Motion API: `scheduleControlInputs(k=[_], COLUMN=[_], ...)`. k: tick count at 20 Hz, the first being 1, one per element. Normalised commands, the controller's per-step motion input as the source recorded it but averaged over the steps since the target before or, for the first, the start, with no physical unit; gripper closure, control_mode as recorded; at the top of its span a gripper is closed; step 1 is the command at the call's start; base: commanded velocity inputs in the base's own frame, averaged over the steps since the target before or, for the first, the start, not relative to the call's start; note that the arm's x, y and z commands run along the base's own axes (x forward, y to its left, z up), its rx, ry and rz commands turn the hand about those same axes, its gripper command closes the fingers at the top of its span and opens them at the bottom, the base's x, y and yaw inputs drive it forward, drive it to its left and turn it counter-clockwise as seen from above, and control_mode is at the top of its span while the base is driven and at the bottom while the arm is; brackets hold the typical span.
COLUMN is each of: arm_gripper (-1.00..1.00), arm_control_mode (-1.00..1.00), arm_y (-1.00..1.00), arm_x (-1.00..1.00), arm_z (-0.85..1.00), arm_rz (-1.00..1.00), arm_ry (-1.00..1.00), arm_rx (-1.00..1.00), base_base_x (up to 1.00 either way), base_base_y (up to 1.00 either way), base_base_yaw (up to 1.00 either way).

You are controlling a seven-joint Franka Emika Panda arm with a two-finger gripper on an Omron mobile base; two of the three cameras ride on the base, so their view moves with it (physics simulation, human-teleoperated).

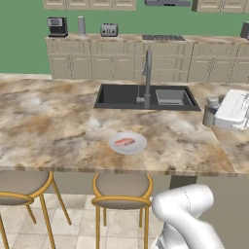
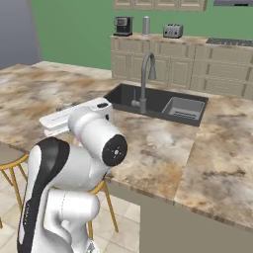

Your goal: Retrieve the shaker from the cabinet and place it next the steak on a plate on the dining table.

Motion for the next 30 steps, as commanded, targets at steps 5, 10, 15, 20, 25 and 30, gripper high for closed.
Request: scheduleControlInputs(k=[5, 10, 15, 20, 25, 30], arm_gripper=[1.00, 1.00, 1.00, 1.00, 1.00, 1.00], arm_control_mode=[-1.00, -1.00, -1.00, -1.00, -1.00, -1.00], arm_y=[-0.12, -0.08, -0.05, -0.31, -0.27, 0.00], arm_x=[0.90, 0.97, 0.90, 0.66, 0.54, 0.37], arm_z=[-0.81, -0.96, -0.72, -0.23, -0.14, -0.26], arm_rz=[0.46, 0.36, 0.11, 0.00, 0.00, 0.00], arm_ry=[-0.04, -0.10, -0.06, 0.03, 0.05, 0.00], arm_rx=[0.28, 0.20, -0.03, -0.03, -0.01, -0.10], base_base_x=[0.00, 0.00, 0.00, 0.00, 0.00, 0.00], base_base_y=[0.00, 0.00, 0.00, 0.00, 0.00, 0.00], base_base_yaw=[0.00, 0.00, 0.00, 0.00, 0.00, 0.00])
